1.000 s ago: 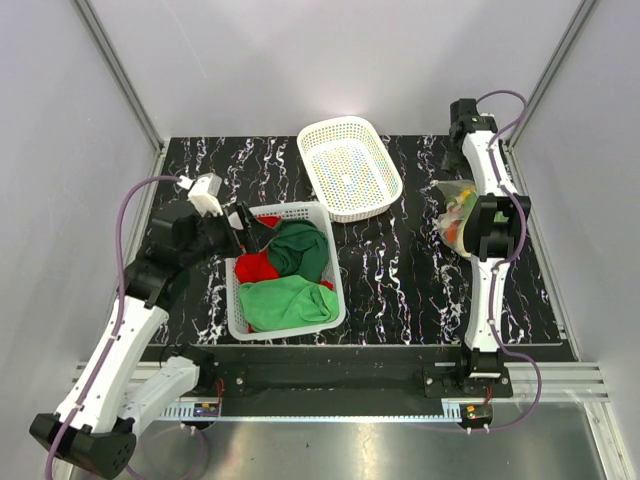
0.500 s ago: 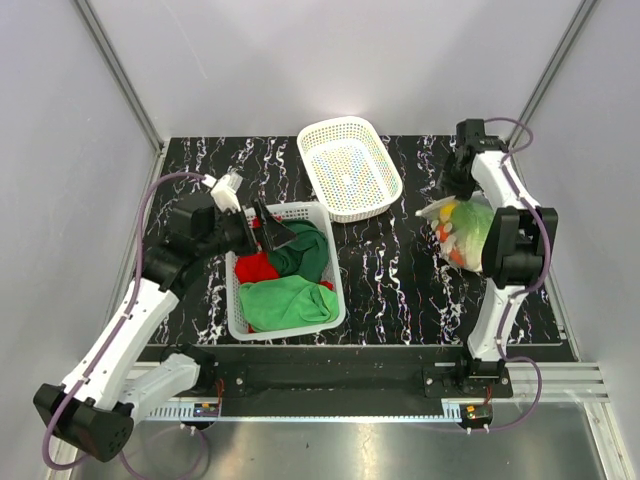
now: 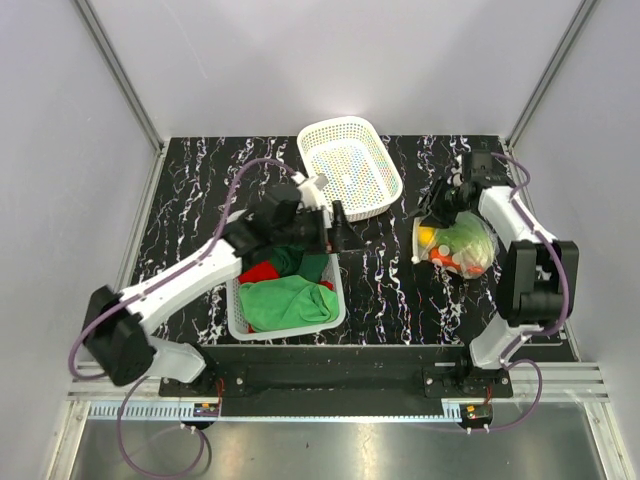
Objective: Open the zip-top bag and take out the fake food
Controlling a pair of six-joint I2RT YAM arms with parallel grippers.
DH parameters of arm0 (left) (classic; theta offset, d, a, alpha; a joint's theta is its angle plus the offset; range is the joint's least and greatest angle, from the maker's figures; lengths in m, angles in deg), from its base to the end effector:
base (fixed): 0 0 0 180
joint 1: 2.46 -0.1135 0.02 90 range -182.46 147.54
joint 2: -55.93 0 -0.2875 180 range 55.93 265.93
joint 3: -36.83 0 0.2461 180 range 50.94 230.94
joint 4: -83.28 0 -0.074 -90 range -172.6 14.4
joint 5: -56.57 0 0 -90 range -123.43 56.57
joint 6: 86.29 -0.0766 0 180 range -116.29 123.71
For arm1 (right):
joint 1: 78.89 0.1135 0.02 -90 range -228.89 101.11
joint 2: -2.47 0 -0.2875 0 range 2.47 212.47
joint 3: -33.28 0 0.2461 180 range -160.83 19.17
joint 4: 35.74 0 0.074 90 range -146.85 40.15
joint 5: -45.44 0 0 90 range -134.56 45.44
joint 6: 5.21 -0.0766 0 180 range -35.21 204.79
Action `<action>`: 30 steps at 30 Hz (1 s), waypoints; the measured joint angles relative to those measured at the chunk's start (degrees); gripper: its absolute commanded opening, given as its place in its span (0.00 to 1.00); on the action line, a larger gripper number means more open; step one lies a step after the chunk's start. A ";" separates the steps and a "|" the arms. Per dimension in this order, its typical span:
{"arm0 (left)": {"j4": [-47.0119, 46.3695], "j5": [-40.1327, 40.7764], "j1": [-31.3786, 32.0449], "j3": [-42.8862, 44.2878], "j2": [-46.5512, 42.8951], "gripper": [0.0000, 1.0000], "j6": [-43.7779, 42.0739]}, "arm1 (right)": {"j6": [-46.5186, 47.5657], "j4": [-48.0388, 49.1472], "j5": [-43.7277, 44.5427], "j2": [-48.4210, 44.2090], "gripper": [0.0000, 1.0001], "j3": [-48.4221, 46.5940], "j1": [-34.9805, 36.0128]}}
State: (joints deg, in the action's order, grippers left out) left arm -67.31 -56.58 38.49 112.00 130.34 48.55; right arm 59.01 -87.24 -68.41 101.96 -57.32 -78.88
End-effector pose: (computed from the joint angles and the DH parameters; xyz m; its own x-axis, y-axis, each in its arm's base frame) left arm 0.2186 -0.2296 0.3244 -0.8654 -0.1074 -0.4893 0.3567 0.5537 -0.7525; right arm 0.3817 0.0310 0.2338 -0.8698 0.3976 -0.2920 0.1981 0.8236 0.5314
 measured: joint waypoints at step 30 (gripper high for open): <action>-29.99 -1.16 8.33 24.37 48.39 0.44 18.27 | -9.27 -25.70 7.72 -44.52 0.73 12.52 0.11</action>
State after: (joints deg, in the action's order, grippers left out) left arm -97.30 -57.74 46.82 136.37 178.73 66.83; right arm 49.75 -112.94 -60.70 57.43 -44.79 -78.77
